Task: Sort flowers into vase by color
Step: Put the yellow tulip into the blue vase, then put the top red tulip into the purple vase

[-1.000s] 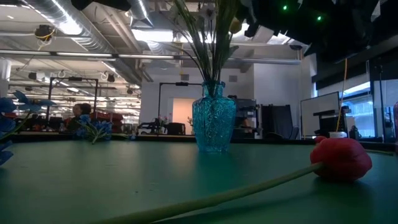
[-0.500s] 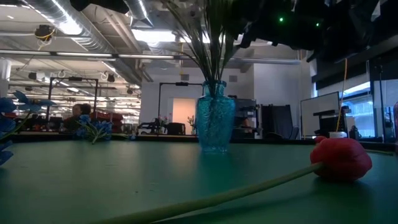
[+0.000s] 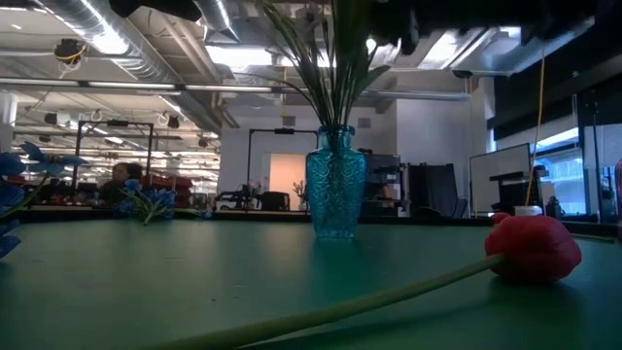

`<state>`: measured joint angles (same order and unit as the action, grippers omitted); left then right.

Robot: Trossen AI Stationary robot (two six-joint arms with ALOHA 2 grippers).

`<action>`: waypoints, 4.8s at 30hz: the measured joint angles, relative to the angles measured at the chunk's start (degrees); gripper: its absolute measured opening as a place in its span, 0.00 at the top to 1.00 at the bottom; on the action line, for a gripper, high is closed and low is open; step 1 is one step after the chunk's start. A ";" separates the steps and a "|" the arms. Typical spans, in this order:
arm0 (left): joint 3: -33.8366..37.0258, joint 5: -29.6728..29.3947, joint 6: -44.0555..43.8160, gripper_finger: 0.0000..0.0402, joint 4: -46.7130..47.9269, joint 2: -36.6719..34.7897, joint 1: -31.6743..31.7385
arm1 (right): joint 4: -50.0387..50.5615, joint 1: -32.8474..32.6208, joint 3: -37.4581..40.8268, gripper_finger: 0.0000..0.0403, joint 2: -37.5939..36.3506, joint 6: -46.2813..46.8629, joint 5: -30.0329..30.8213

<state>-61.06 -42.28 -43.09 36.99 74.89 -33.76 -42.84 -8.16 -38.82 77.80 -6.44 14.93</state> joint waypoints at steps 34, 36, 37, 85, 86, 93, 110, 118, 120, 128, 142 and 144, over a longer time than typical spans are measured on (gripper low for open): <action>0.00 -0.02 -0.33 0.65 0.73 0.00 1.22 | 116.68 5.48 -30.79 0.40 -10.84 42.55 10.19; 0.00 -0.02 -0.31 0.65 0.72 0.00 1.22 | 116.35 10.95 -29.21 0.43 -10.81 43.75 10.05; 0.00 -0.02 -0.28 0.65 0.72 0.00 1.22 | 115.67 13.98 -28.31 0.43 -10.78 43.65 9.39; 5.84 -0.02 -3.32 0.65 -1.27 0.00 0.98 | 87.92 46.65 -5.83 0.97 8.12 38.32 -13.08; 5.84 -0.02 -3.33 0.65 -1.28 0.00 0.98 | 87.92 44.66 -5.85 0.96 7.63 38.79 -13.06; 5.84 -0.02 -3.32 0.65 -1.87 0.00 0.98 | 88.32 36.57 -5.87 0.83 5.31 40.93 -7.16; 5.84 -0.02 -2.99 0.65 -2.03 0.00 1.01 | 83.84 40.24 -5.26 0.52 8.65 45.44 -7.46; 5.84 -0.02 -2.95 0.65 -2.01 0.00 1.00 | 81.41 39.95 -5.30 0.81 10.58 42.31 -8.01; 5.84 -0.04 -2.89 0.65 -1.96 0.00 1.01 | 80.54 39.06 -5.17 0.92 9.90 42.14 -5.37; 5.84 -0.04 -2.91 0.65 -1.95 0.00 1.00 | 80.07 31.56 -5.15 0.93 0.39 41.81 4.31; 5.84 -1.93 -2.89 0.65 -3.13 0.00 1.01 | 80.92 11.87 -5.22 0.99 -36.82 34.76 13.25; 5.84 -1.97 -2.86 0.65 -3.28 0.01 1.01 | 80.41 9.31 -5.22 0.98 -41.44 31.66 13.77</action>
<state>-55.22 -44.25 -45.95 33.72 74.90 -32.75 37.57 1.16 -44.03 36.36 25.22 28.70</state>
